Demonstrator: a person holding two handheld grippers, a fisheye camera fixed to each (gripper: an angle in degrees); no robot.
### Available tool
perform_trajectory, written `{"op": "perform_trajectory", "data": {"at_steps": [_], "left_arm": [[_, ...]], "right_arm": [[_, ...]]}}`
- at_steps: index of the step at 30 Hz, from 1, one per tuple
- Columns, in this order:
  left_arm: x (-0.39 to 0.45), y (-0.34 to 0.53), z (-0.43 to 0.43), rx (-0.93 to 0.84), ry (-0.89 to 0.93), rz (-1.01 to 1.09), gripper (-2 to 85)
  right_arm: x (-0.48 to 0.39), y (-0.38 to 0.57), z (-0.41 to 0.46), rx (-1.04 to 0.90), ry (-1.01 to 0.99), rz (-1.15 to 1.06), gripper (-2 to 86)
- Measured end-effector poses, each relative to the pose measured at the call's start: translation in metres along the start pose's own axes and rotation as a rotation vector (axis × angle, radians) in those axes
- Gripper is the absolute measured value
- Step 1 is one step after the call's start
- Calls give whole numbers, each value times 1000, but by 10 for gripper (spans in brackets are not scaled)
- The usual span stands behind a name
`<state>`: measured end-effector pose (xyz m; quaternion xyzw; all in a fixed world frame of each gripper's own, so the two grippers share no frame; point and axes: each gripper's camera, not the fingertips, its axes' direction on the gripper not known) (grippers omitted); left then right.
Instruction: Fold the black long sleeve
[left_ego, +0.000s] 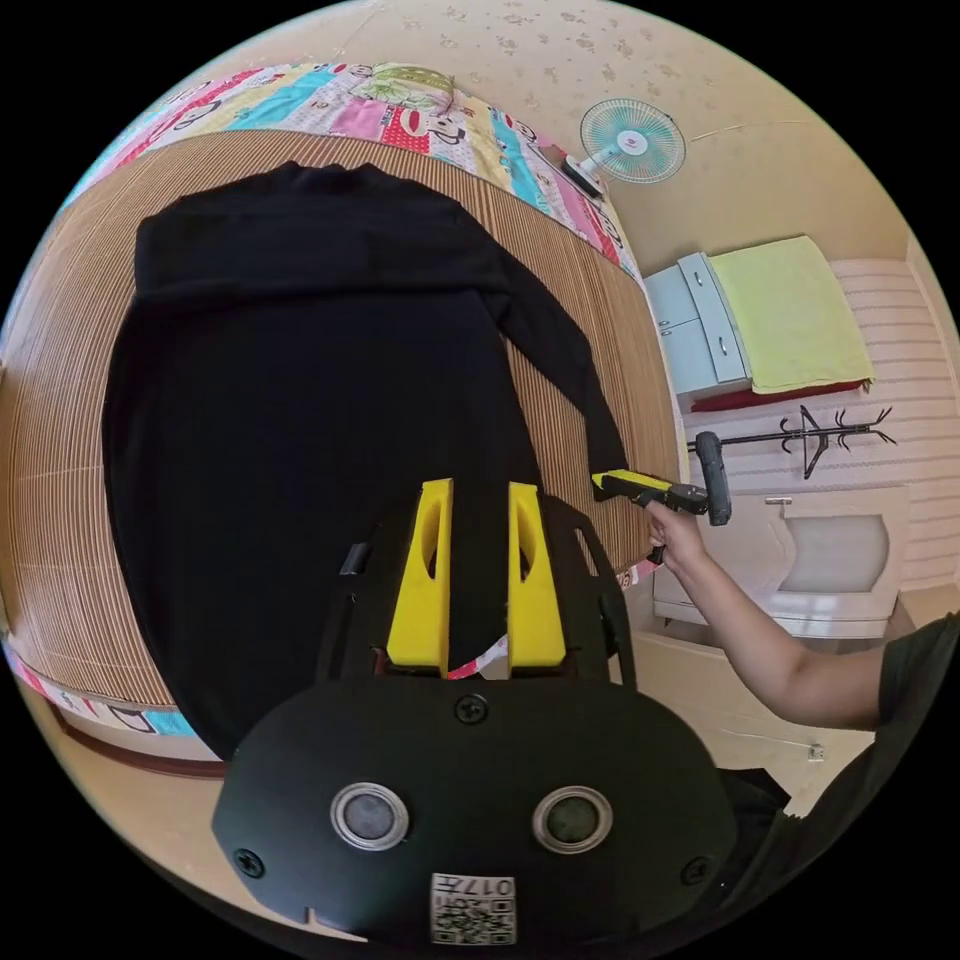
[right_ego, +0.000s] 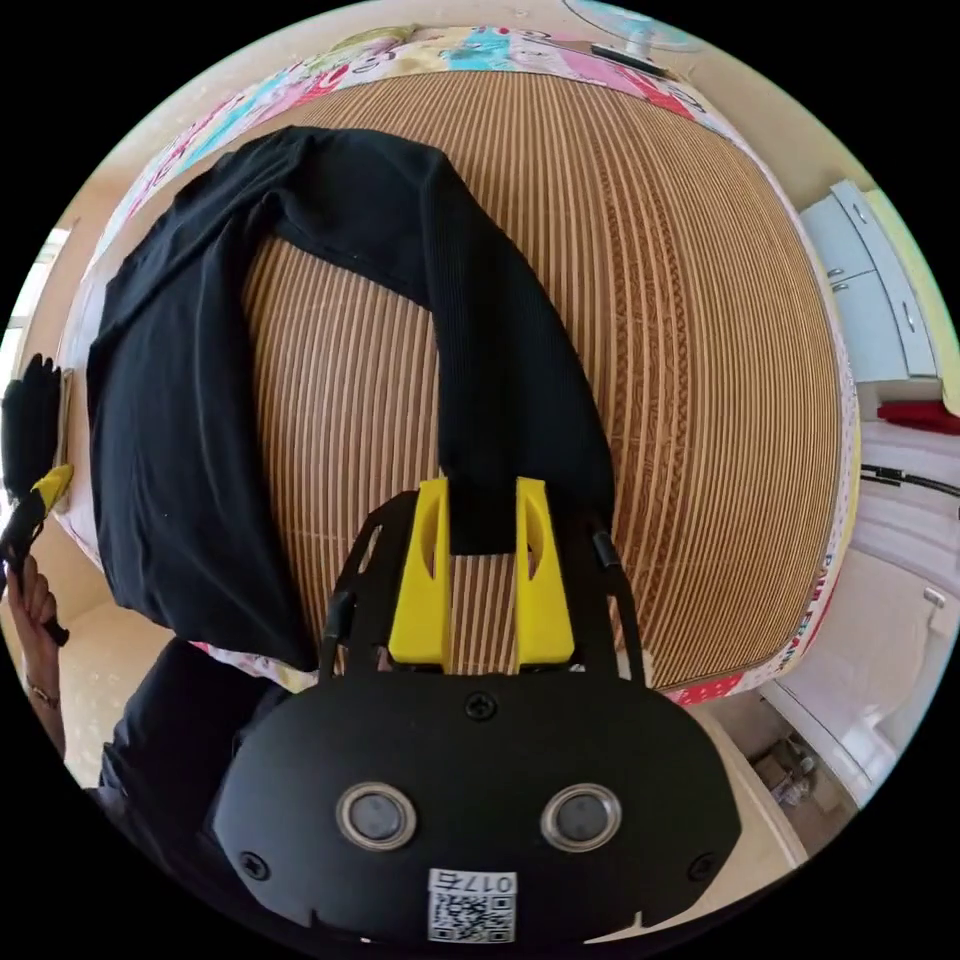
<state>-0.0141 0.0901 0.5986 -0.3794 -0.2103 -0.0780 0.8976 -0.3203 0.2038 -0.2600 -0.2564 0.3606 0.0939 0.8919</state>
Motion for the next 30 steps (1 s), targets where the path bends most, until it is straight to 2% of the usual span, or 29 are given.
{"op": "perform_trajectory", "data": {"at_steps": [1,2,4,6,10,13,18,21,24,27,30], "left_arm": [[-2,1,1,-9,8,-7,88],[-4,3,2,-18,26,-17,88],[-7,5,0,-16,42,-12,88],[-11,4,-1,-17,31,-9,88],[-22,0,0,-19,44,-23,88],[-31,-2,-2,-13,51,-33,88],[-46,-3,0,-37,48,-48,88],[-54,-4,0,-59,68,-58,88],[-58,-6,-6,-63,47,-41,88],[-67,-6,-13,-59,38,-42,88],[-80,-4,-23,-49,46,-63,88]], "right_arm": [[14,-1,-18,21,-251,-52,38],[25,1,-30,66,-402,-81,35],[90,18,-81,353,-863,-79,28],[154,37,-98,537,-1021,80,27],[283,108,-75,796,-1002,636,24],[317,150,-36,824,-1059,889,41],[283,150,11,635,-1106,907,100],[260,133,46,602,-1191,935,111],[245,105,66,683,-1300,964,89],[240,60,63,662,-1296,993,61],[231,19,15,859,-1343,817,40]]}}
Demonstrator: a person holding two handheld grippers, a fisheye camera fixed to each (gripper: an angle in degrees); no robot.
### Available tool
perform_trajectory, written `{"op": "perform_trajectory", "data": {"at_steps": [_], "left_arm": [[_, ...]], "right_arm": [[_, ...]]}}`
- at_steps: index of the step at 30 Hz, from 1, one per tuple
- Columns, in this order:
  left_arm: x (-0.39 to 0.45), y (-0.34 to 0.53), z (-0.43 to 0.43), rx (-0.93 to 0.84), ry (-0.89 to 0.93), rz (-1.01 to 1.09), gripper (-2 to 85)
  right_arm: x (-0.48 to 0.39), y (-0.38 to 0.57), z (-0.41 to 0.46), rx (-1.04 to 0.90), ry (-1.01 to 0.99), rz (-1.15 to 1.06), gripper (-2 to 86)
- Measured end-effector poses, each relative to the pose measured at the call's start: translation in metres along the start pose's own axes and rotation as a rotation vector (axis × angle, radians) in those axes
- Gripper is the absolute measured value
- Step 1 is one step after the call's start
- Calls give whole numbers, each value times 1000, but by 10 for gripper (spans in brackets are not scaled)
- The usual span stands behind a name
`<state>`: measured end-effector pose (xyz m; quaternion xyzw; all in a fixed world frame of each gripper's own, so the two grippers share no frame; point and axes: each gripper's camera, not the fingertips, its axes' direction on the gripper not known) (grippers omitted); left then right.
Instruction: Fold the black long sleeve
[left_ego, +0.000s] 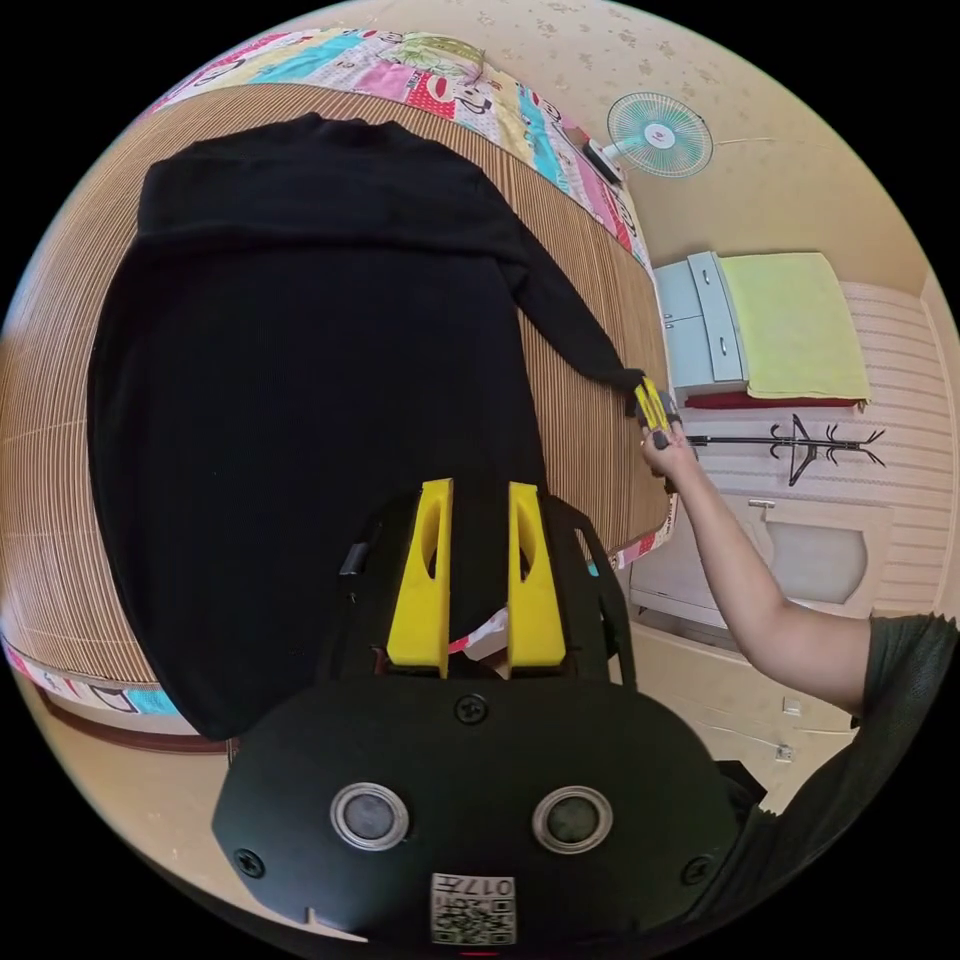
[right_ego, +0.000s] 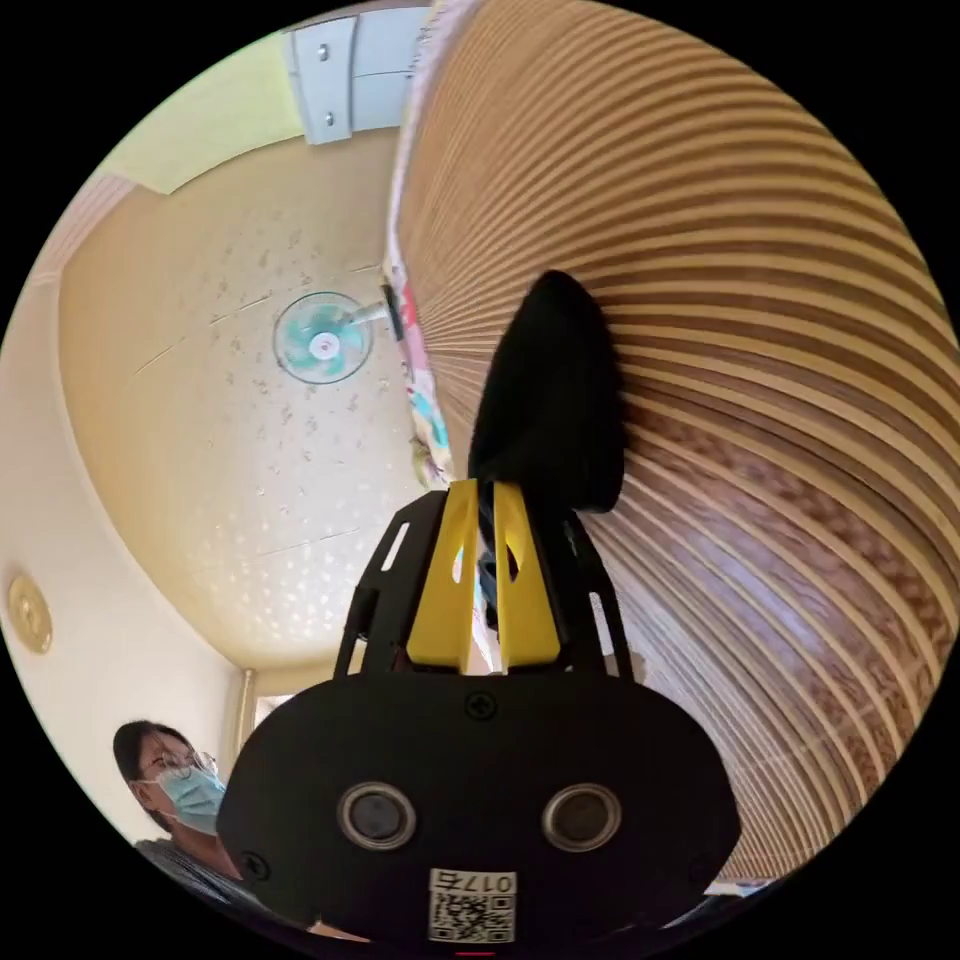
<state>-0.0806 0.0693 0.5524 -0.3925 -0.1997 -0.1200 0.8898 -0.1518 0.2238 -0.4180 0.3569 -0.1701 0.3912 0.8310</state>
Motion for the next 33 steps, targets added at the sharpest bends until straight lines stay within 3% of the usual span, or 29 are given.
{"op": "perform_trajectory", "data": {"at_steps": [5,9,12,16,21,26,28,33], "left_arm": [[-23,7,-18,34,-5,-42,88],[-45,14,-31,47,5,-90,88],[-58,19,-42,59,-1,-109,88],[-78,25,-59,80,-5,-135,88],[-131,49,-106,172,-68,-198,90],[-194,85,-150,195,-213,-285,125],[-213,100,-165,180,-246,-290,132],[-253,134,-180,-12,-289,-257,135]], "right_arm": [[-126,50,81,-129,-104,-389,34],[-178,179,189,-323,-91,-663,33],[-142,282,285,-588,-52,-732,42],[-14,411,383,-1176,286,-705,68],[57,443,311,-1293,441,-752,87],[82,400,184,-1136,767,-723,90],[86,378,132,-1070,934,-683,94],[105,360,84,-1102,1119,-603,102]]}}
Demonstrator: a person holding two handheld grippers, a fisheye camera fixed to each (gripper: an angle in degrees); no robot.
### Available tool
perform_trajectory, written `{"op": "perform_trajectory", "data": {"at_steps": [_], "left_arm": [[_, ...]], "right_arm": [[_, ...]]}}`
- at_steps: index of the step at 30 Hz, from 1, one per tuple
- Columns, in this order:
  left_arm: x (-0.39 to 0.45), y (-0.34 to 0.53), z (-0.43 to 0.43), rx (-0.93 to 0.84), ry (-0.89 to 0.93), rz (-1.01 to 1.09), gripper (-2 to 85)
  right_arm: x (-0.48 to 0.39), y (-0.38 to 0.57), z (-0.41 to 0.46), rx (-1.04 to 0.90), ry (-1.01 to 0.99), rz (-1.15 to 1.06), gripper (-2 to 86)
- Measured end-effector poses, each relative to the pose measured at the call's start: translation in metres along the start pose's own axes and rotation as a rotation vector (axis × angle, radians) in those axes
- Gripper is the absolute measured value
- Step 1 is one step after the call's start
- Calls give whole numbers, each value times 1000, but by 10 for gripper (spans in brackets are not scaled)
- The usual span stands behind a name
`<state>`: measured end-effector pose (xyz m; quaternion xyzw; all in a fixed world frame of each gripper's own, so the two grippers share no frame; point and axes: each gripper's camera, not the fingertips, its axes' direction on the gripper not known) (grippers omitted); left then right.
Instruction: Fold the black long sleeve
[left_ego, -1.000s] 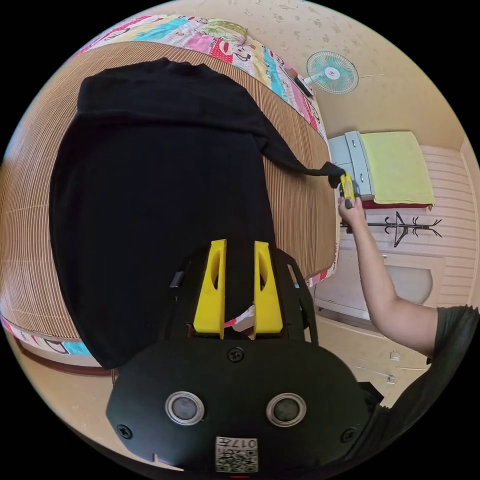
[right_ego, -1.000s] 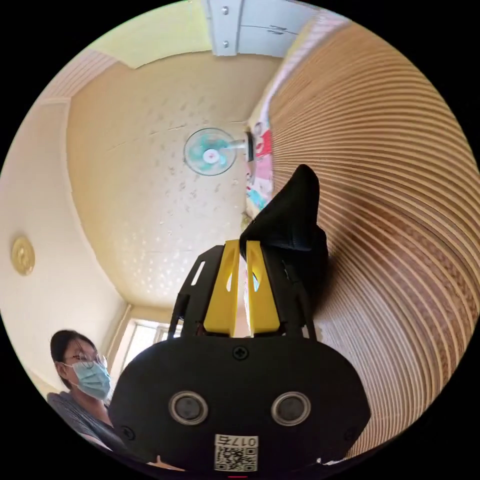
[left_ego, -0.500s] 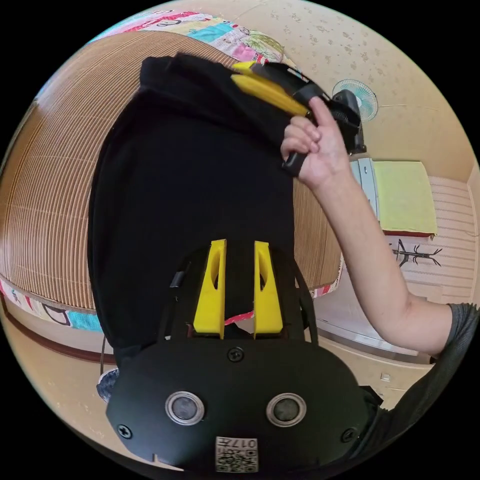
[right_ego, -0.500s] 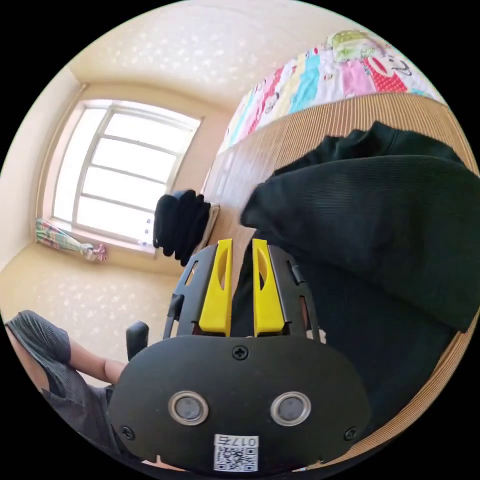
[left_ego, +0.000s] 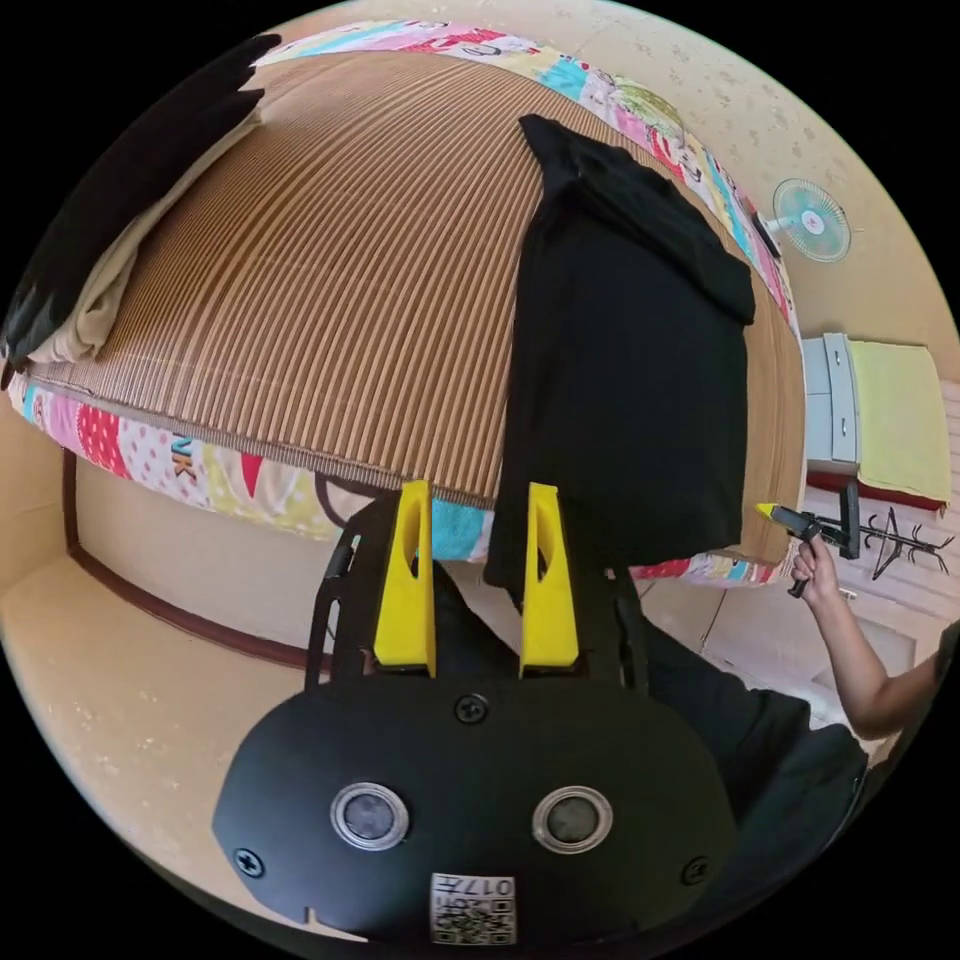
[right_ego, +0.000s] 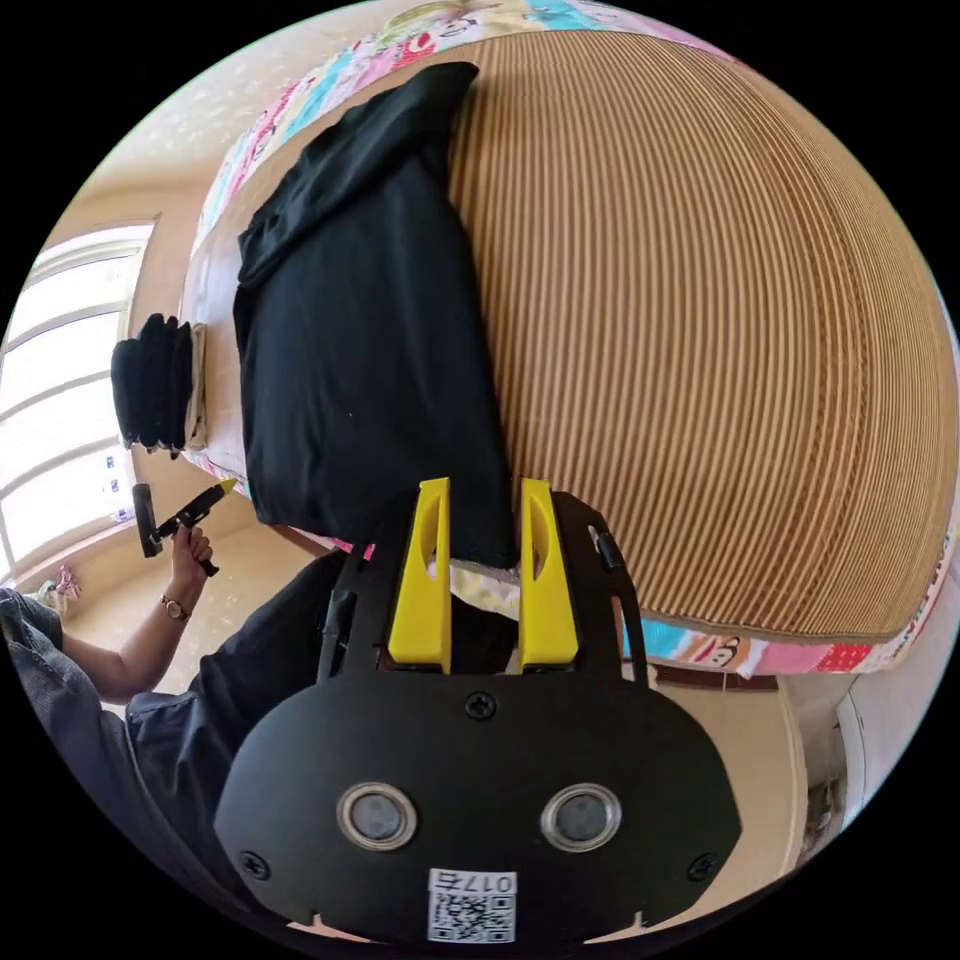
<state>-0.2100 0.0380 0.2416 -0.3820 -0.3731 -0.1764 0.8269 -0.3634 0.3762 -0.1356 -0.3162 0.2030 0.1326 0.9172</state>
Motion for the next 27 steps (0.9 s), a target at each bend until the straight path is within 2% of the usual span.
{"op": "perform_trajectory", "data": {"at_steps": [5,10,12,14,16,17,19,20,22,24,27], "left_arm": [[-16,8,21,-184,113,115,127],[-35,0,27,-273,265,154,56],[-42,-11,26,-415,531,288,4],[-42,-7,20,-559,726,371,-4],[-36,16,4,-666,698,490,-7],[-34,37,-6,-727,611,564,-7],[-45,65,-13,-807,523,533,-5],[-62,75,-14,-803,504,423,-2],[-93,79,-22,-685,466,224,18],[-124,69,-46,-421,443,31,93],[-112,38,-50,-347,373,80,160]], "right_arm": [[-4,-8,25,-94,-16,-40,106],[-7,-22,49,-129,17,-63,51],[-6,-21,45,-138,-14,-95,39],[-1,-11,37,-143,-82,-116,33],[15,19,22,-129,-243,-74,27],[21,28,18,-124,-290,-46,27],[41,63,8,-124,-411,59,23],[45,70,7,-126,-413,76,23],[54,86,11,-169,-347,136,22],[54,83,16,-198,-321,135,22],[47,64,19,-234,-286,101,22]]}}
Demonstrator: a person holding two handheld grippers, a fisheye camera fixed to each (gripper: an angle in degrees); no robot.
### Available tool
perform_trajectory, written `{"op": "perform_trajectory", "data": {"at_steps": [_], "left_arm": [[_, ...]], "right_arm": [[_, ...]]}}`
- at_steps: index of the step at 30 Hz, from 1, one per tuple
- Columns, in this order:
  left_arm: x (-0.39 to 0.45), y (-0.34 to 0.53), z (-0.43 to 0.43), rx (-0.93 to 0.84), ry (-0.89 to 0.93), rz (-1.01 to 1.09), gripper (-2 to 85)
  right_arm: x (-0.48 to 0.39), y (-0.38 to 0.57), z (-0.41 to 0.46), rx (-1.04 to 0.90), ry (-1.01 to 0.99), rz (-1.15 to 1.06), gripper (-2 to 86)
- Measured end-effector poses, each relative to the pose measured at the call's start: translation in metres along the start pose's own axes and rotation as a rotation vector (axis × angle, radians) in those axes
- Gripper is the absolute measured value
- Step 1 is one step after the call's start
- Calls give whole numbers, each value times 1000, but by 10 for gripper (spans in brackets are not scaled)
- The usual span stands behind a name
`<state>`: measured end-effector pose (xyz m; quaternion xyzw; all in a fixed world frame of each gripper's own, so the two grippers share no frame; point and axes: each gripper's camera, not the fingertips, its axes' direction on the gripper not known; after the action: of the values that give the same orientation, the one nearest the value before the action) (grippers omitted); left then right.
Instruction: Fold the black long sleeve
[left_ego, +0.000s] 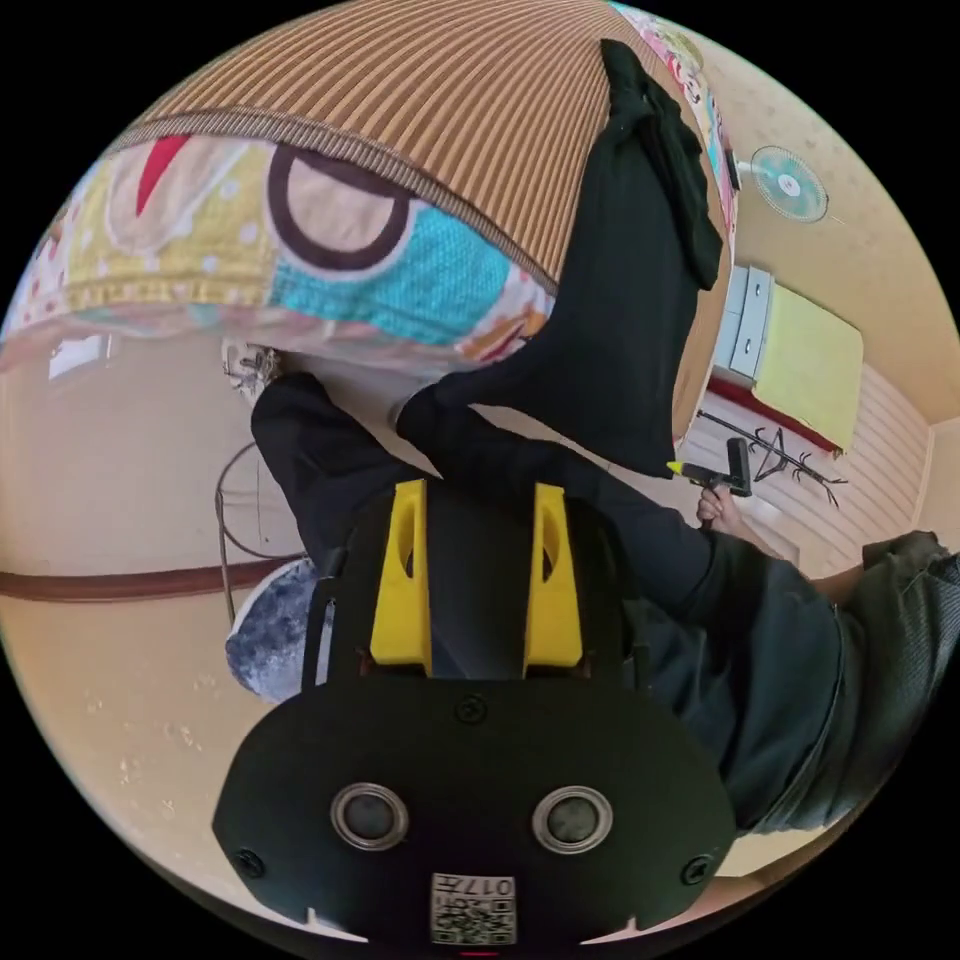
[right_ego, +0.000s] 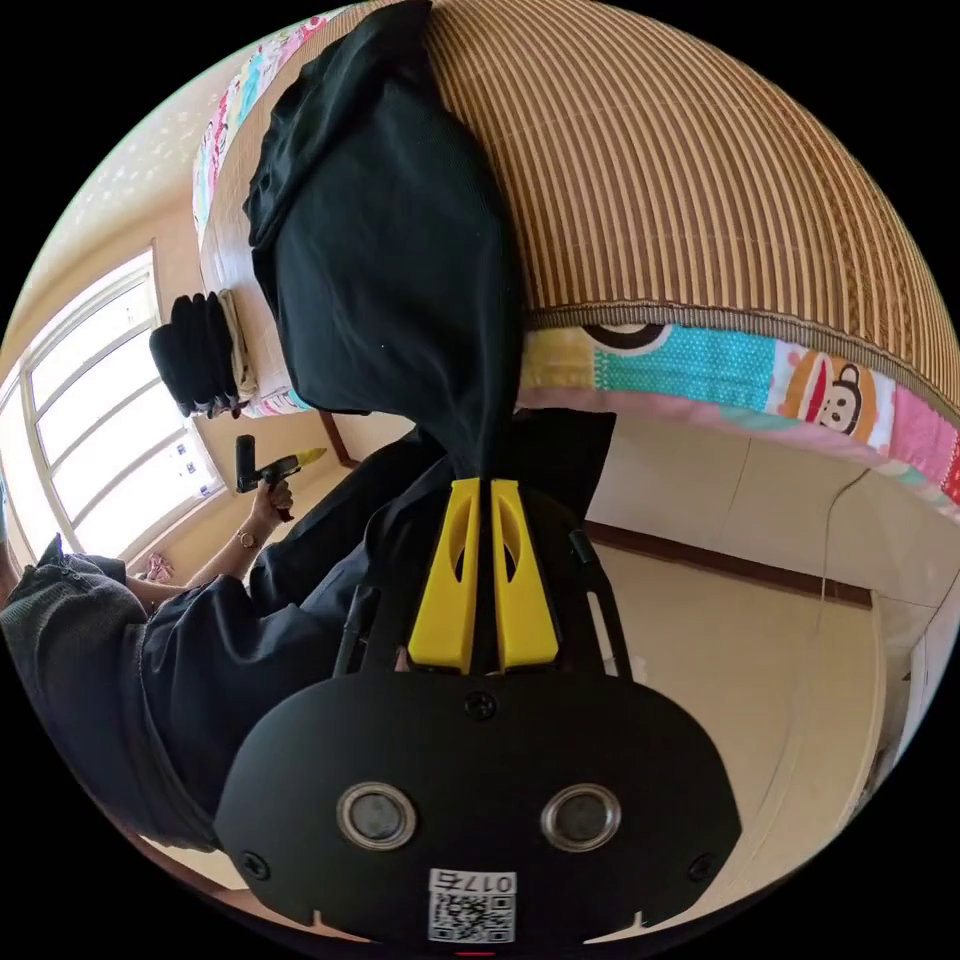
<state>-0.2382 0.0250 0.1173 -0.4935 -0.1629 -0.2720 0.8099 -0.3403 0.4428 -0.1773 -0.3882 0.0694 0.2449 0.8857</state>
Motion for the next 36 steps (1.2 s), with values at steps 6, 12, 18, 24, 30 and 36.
{"op": "perform_trajectory", "data": {"at_steps": [6,12,18,24,30,36], "left_arm": [[43,-64,46,-210,-246,251,177],[55,-77,48,-305,-195,279,37],[73,-27,-4,-506,140,424,27],[62,-27,-151,-19,963,443,25],[77,-150,-210,467,1159,392,30],[87,-294,-201,743,1199,114,38]], "right_arm": [[-11,-23,-18,-59,102,-84,22],[9,-10,-42,-59,96,-25,22],[26,24,-79,-18,-102,14,20],[52,72,-162,612,-904,20,20],[15,-42,-196,808,-1066,-150,23],[7,-177,-204,958,-1128,-47,24]]}}
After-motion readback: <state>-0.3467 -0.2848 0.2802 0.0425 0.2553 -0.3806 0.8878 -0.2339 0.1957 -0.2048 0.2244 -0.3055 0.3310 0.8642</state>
